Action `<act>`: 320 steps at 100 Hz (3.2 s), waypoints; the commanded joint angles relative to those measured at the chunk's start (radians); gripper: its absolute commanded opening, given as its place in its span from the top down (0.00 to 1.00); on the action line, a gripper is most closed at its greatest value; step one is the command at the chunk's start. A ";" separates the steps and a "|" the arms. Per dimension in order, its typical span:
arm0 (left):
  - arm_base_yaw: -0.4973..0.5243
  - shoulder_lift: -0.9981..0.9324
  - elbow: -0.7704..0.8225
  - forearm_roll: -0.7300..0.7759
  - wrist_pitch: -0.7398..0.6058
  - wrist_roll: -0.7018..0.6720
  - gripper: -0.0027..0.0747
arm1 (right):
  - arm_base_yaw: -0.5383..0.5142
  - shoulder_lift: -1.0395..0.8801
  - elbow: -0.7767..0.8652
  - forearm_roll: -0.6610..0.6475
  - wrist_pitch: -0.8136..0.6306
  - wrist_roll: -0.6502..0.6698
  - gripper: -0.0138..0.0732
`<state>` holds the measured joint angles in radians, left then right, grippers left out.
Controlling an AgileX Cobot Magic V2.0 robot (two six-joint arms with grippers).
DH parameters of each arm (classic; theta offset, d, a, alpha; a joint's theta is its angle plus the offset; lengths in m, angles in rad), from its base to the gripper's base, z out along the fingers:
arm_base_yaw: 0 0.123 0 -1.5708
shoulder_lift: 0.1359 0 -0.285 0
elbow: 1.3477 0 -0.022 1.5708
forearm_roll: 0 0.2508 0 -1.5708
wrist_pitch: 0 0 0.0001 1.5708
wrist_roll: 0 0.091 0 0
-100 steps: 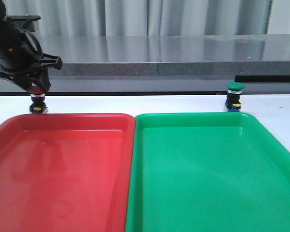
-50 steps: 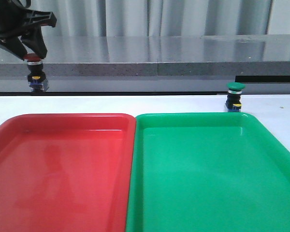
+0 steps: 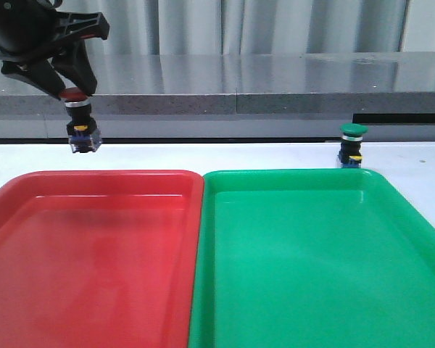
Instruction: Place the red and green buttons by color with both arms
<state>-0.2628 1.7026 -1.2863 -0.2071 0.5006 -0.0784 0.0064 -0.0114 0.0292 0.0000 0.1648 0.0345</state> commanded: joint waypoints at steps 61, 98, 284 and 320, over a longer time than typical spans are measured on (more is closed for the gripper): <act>-0.117 -0.139 0.308 -0.024 -0.323 -0.097 0.77 | -0.006 -0.018 -0.016 -0.006 -0.079 -0.004 0.92; -0.117 -0.085 0.347 -0.024 -0.348 -0.097 0.76 | -0.006 -0.018 -0.016 -0.006 -0.079 -0.004 0.92; 0.077 -0.907 0.656 0.190 -0.361 -0.091 0.22 | -0.006 -0.018 -0.016 -0.006 -0.079 -0.004 0.92; 0.077 -1.275 0.884 0.198 -0.340 -0.091 0.24 | -0.006 -0.018 -0.016 -0.006 -0.079 -0.004 0.92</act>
<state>-0.1887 0.4824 -0.4065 -0.0100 0.2278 -0.1667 0.0064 -0.0114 0.0292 0.0000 0.1648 0.0345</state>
